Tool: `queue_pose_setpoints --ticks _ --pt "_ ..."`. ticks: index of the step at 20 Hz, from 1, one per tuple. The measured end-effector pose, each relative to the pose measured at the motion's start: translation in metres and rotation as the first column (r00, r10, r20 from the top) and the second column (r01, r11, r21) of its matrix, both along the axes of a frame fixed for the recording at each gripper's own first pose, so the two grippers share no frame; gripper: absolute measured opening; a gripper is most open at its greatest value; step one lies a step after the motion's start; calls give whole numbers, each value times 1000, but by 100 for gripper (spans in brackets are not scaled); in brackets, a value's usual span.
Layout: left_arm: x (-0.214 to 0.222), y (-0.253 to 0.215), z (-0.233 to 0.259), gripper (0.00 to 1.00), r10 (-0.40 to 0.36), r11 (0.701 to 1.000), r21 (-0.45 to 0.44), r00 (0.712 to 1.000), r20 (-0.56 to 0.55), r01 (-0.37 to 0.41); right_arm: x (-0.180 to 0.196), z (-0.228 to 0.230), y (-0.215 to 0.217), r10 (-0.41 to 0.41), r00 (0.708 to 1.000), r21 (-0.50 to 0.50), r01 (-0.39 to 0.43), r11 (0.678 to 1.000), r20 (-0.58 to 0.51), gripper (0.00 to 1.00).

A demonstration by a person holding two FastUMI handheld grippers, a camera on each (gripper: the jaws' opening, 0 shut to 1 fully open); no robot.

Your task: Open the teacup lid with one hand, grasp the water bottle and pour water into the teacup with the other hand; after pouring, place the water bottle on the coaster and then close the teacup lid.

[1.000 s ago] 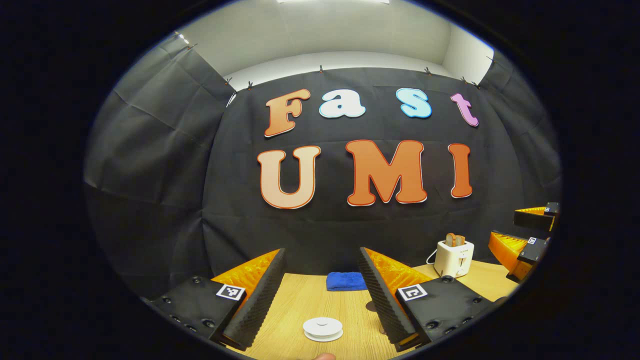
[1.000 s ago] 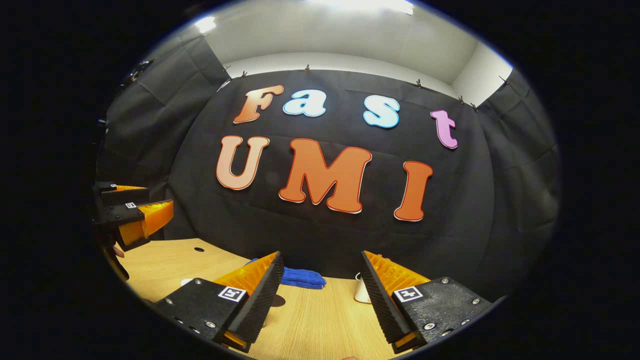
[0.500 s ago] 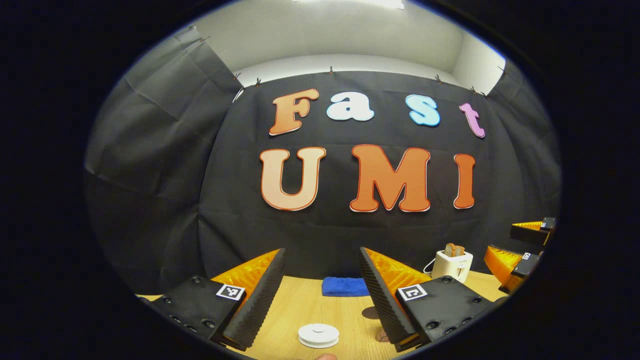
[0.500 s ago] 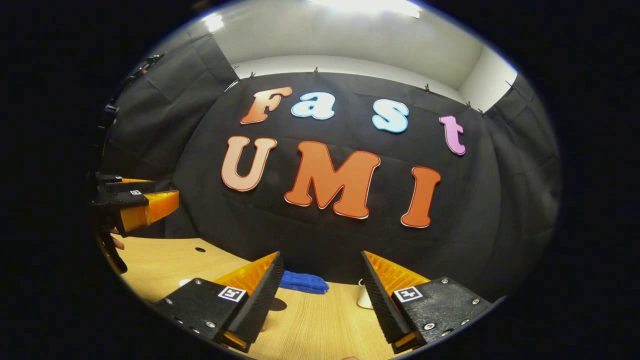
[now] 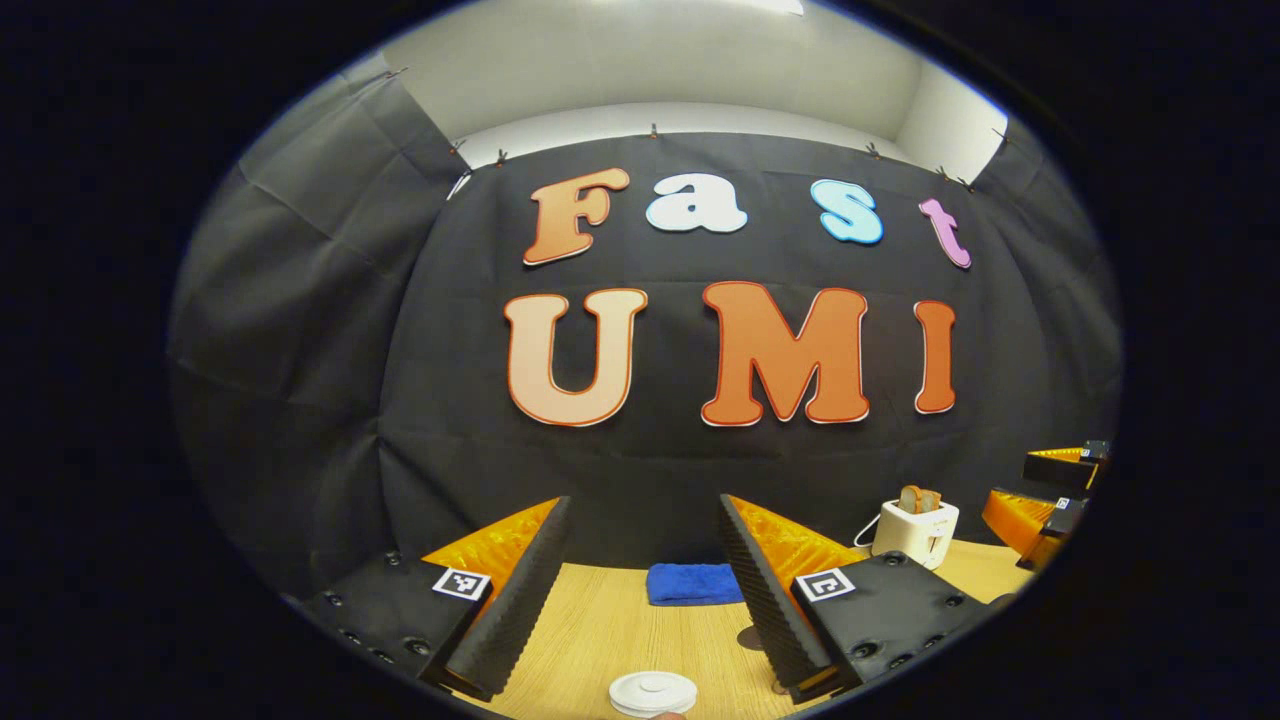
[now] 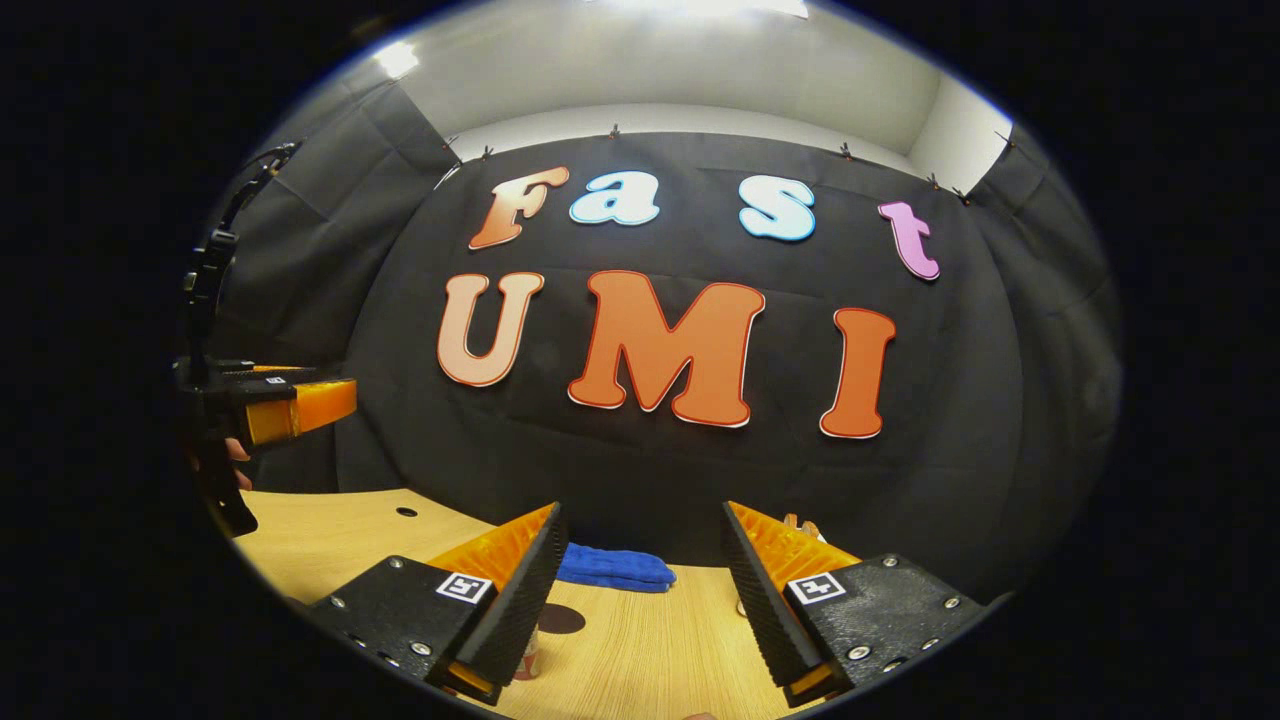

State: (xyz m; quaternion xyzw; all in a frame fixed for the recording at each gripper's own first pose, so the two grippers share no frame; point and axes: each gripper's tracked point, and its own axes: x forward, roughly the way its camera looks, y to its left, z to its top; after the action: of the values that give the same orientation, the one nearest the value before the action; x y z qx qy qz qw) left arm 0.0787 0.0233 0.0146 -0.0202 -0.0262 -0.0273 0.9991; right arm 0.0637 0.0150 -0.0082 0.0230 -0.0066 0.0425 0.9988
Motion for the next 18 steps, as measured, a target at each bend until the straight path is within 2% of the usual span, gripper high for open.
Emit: queue_pose_setpoints --ticks 6,9,11,16,17,18 --pt "29 15 -45 97 -23 1000 4 996 -88 23 17 -29 0 12 999 40 -10 999 -46 92" --pt "38 24 -81 95 -22 1000 17 987 -160 25 23 -55 18 72 992 62 -66 996 -100 92" --pt "38 30 -110 95 -11 999 42 974 -227 21 22 -71 28 103 986 67 -95 993 -132 92" --pt "34 6 -173 96 -87 993 43 929 -360 109 18 -99 61 197 966 80 -186 979 -169 92" --pt "30 2 -184 94 -102 992 35 918 -383 124 16 -103 67 216 961 93 -202 975 -174 92" --pt "30 -2 -192 96 -114 990 27 908 -404 136 13 -105 72 236 955 101 -221 970 -178 92"
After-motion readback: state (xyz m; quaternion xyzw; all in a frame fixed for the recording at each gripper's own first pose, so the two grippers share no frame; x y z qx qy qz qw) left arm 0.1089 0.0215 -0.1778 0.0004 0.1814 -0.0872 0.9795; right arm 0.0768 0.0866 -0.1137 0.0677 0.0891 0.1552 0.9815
